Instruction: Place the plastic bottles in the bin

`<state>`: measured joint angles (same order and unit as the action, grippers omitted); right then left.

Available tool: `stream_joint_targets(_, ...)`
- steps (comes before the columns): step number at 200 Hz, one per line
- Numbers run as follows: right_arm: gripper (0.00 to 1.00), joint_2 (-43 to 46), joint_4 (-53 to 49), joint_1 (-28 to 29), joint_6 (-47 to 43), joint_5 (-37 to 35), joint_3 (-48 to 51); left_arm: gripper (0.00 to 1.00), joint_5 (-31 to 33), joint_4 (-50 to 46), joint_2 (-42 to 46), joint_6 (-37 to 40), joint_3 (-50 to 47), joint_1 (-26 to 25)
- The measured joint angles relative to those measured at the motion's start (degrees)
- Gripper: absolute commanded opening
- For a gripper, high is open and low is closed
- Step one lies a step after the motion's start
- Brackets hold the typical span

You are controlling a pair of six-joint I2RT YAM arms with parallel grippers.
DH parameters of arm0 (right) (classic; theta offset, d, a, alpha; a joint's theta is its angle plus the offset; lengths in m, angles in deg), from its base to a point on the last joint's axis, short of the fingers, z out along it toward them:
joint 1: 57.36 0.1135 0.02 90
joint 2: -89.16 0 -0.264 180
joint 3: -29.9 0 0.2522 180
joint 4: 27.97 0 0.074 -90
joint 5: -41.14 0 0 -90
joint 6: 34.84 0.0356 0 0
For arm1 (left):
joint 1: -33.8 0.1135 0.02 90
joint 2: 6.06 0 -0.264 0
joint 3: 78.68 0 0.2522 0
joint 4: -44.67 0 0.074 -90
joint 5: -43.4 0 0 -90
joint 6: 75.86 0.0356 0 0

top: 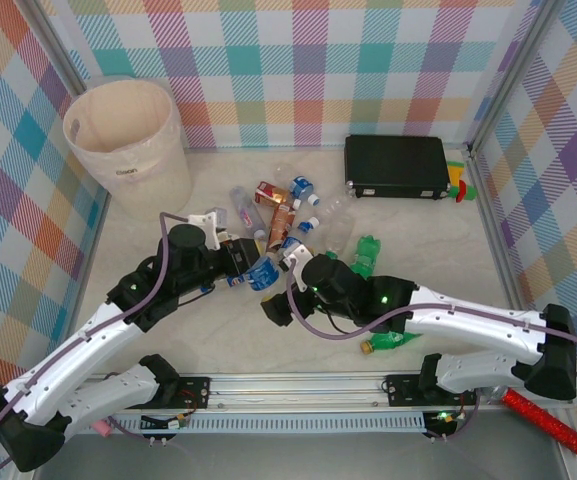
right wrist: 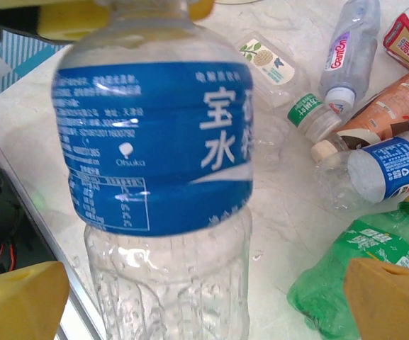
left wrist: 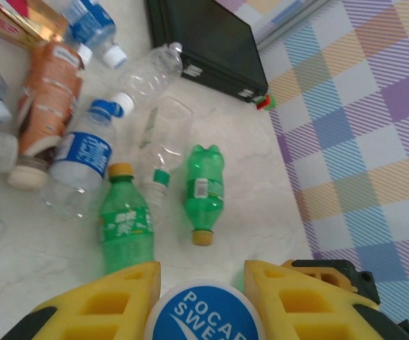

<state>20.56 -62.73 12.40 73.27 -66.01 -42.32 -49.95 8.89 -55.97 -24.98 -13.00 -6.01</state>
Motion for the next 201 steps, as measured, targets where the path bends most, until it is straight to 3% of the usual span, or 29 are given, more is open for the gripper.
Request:
stream_joint_targets(117,0.99,-13.64,5.29,-0.02,0.59,-4.9,-9.84,0.06,16.59,-10.88,4.68,12.09,6.49,0.55)
stream_joint_targets(201,0.99,-14.56,11.91,-0.02,-0.17,-2.93,-9.84,0.06,20.61,-16.26,7.48,13.18,9.68,0.55)
